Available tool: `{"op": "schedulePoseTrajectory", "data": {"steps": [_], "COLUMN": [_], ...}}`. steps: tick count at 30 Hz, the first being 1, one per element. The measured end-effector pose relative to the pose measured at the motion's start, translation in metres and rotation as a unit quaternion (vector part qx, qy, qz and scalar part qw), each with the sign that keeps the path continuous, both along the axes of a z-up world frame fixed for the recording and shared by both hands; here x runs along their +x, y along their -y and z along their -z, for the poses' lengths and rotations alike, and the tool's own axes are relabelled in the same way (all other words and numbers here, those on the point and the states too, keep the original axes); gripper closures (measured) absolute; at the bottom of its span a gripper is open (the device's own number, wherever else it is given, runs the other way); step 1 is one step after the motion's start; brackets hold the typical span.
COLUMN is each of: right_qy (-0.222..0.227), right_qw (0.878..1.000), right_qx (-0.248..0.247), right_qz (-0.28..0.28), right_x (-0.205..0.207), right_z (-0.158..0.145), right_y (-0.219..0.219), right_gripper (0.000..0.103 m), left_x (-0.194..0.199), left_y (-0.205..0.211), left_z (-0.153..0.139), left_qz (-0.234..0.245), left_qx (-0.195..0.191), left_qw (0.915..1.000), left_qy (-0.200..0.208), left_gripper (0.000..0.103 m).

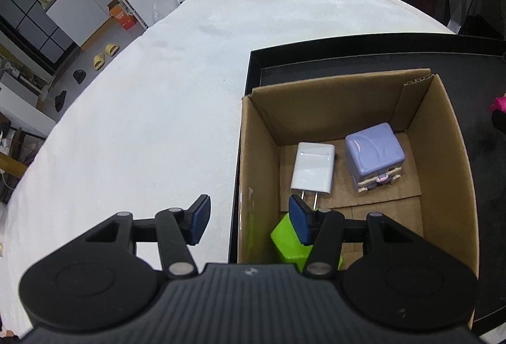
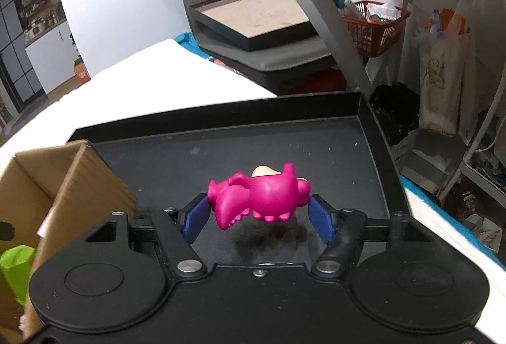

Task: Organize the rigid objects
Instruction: 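Grasp the pink crab figure with the right gripper and lift it, then carry the pink crab figure over the cardboard box and open the right gripper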

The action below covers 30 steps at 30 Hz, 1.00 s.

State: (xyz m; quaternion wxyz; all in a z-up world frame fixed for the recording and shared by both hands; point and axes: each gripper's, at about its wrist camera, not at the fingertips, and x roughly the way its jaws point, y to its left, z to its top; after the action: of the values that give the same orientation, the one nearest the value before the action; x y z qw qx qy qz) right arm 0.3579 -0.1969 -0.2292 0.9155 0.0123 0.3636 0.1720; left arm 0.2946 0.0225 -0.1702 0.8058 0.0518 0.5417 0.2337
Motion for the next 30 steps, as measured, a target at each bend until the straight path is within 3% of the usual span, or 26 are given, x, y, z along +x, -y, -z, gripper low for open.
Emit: {"op": "schedulePoseTrajectory", "data": {"steps": [20,26,30], "right_qy": [0.036,0.053,0.040], "right_qw": [0.999,0.997,0.996], "right_qx": [0.002,-0.007,-0.002], "right_qz": [-0.027,-0.050,-0.082], "right_x": [-0.042,-0.059,-0.067], "right_z": [-0.062,-0.081,-0.088], "right_y": [-0.011,-0.025,-0.037], "right_gripper": [0.037,0.037,0.037], "left_x": [-0.048,-0.054,-0.060], "left_y": [-0.014,-0.020,-0.026], "left_z": [-0.014,-0.015,-0.009], "left_qz": [0.001,0.006,0.003], "left_qx": [-0.079,-0.102,-0.131], "left_qw": [0.9961,0.9935,0.9899], "left_qy": [0.040,0.051,0.053], "left_gripper": [0.050,0.050,0.050]}}
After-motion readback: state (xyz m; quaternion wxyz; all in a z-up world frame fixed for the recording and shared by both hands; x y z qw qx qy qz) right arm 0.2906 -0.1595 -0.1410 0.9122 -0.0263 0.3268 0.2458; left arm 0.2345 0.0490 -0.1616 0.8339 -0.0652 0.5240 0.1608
